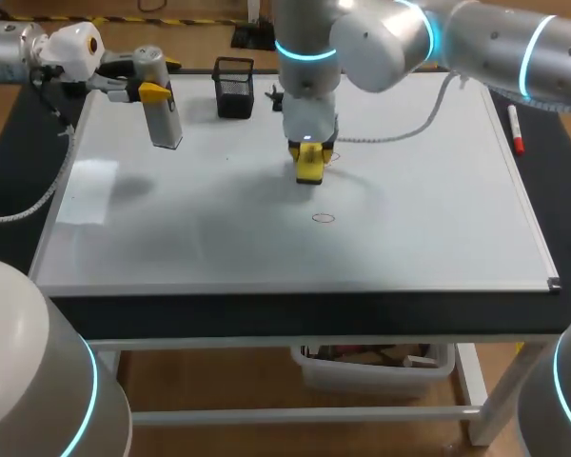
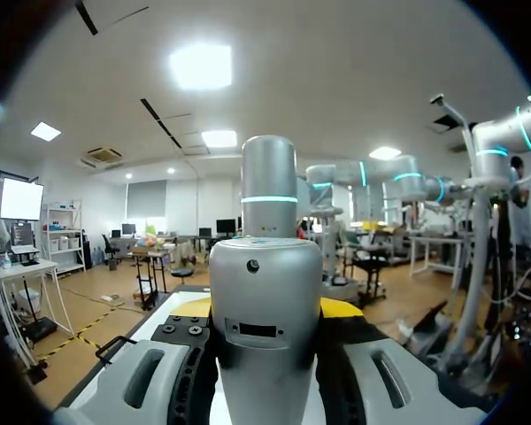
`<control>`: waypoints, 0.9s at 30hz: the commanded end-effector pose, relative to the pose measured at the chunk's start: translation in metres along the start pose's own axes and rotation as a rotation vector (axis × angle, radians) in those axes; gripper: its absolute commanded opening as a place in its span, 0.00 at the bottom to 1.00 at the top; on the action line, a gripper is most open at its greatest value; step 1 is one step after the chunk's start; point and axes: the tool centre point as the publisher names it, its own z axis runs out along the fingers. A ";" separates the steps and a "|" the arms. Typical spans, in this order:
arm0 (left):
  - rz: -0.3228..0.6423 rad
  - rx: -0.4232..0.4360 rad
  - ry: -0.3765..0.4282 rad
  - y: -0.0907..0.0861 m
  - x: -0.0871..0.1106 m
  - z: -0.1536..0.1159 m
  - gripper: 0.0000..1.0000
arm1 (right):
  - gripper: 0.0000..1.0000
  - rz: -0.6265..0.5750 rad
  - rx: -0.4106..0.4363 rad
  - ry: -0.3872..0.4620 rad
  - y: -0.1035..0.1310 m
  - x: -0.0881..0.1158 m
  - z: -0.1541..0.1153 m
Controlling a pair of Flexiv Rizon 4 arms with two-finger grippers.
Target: Pick up the inspection probe, press it on each red-marked spot on the whiteboard one by one, put down the probe, pick up the eraser, and wipe off all the red marks.
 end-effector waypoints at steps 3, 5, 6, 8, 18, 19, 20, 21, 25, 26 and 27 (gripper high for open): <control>0.002 -0.003 -0.004 -0.002 0.002 0.001 0.00 | 0.00 0.063 0.030 -0.021 -0.010 0.054 -0.032; 0.002 -0.003 -0.004 -0.002 0.002 0.001 0.00 | 0.00 0.099 0.026 -0.024 -0.015 0.070 -0.033; 0.002 -0.003 -0.004 -0.002 0.002 0.001 0.00 | 0.00 0.115 0.031 -0.015 -0.017 0.078 -0.033; 0.002 -0.003 -0.004 -0.002 0.002 0.001 0.00 | 0.00 0.158 0.024 -0.014 -0.022 0.096 -0.032; 0.002 -0.003 -0.004 -0.002 0.002 0.001 0.00 | 0.00 0.309 0.018 0.033 -0.041 0.172 -0.026; 0.002 -0.003 -0.004 -0.002 0.002 0.001 0.00 | 0.00 0.323 0.014 0.031 -0.043 0.179 -0.026; 0.002 -0.003 -0.004 -0.002 0.002 0.001 0.00 | 0.00 0.342 0.005 0.023 -0.045 0.186 -0.026; 0.002 -0.003 -0.004 -0.002 0.002 0.001 0.00 | 0.00 0.355 -0.001 0.018 -0.047 0.193 -0.025; 0.002 -0.003 -0.004 -0.002 0.002 0.001 0.00 | 0.00 0.410 -0.013 0.038 -0.054 0.218 -0.020; 0.002 -0.003 -0.004 -0.002 0.002 0.001 0.00 | 0.00 0.419 -0.015 0.045 -0.055 0.224 -0.019; 0.002 -0.003 -0.004 -0.002 0.002 0.001 0.00 | 0.00 0.432 -0.020 0.048 -0.056 0.229 -0.018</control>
